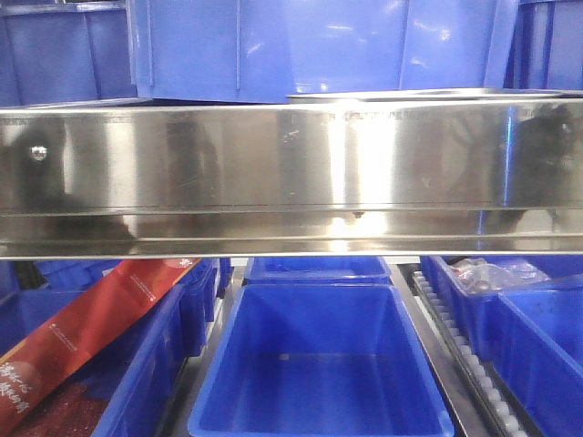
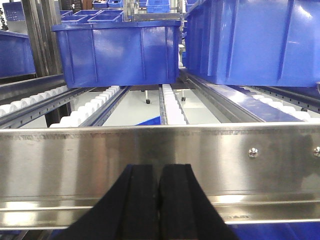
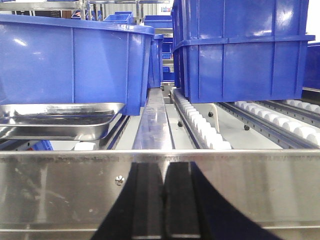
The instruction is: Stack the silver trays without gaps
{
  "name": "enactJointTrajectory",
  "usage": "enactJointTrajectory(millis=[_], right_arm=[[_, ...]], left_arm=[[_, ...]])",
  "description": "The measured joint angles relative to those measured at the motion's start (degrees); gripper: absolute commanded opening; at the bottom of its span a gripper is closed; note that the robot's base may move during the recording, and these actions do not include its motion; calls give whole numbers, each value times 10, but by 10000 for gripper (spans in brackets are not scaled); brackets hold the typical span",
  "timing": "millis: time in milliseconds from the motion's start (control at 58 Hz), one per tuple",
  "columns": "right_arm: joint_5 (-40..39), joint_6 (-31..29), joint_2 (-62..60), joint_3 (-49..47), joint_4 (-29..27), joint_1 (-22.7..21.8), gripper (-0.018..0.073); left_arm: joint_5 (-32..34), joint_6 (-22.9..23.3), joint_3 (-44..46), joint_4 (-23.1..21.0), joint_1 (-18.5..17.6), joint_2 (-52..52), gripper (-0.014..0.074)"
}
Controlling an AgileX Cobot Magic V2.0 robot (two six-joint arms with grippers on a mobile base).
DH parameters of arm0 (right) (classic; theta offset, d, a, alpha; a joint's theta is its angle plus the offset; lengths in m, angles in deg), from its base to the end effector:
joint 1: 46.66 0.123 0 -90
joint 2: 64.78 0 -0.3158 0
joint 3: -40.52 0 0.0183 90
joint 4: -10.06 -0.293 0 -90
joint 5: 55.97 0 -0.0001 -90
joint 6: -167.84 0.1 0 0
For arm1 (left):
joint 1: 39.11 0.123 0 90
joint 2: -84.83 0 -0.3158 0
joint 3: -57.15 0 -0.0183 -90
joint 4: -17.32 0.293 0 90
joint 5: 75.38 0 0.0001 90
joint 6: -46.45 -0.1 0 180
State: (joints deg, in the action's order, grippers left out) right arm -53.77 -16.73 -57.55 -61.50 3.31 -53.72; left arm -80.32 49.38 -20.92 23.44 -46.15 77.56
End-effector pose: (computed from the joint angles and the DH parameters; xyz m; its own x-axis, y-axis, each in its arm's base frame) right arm 0.0765 -0.0090 0.2099 0.0496 0.0321 -0.9983 0.1166 0.9925 0.0377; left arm 0.0768 -0.0085 0.2045 0.0019 0.0554 -0.9985 0.1135 0.9920 0.0553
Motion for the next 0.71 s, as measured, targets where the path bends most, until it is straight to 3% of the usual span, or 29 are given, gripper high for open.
enactJointTrajectory(millis=[707], right_arm=[[0,0,0,0,0,0,-79]], left_arm=[[0,0,0,0,0,0,-13]])
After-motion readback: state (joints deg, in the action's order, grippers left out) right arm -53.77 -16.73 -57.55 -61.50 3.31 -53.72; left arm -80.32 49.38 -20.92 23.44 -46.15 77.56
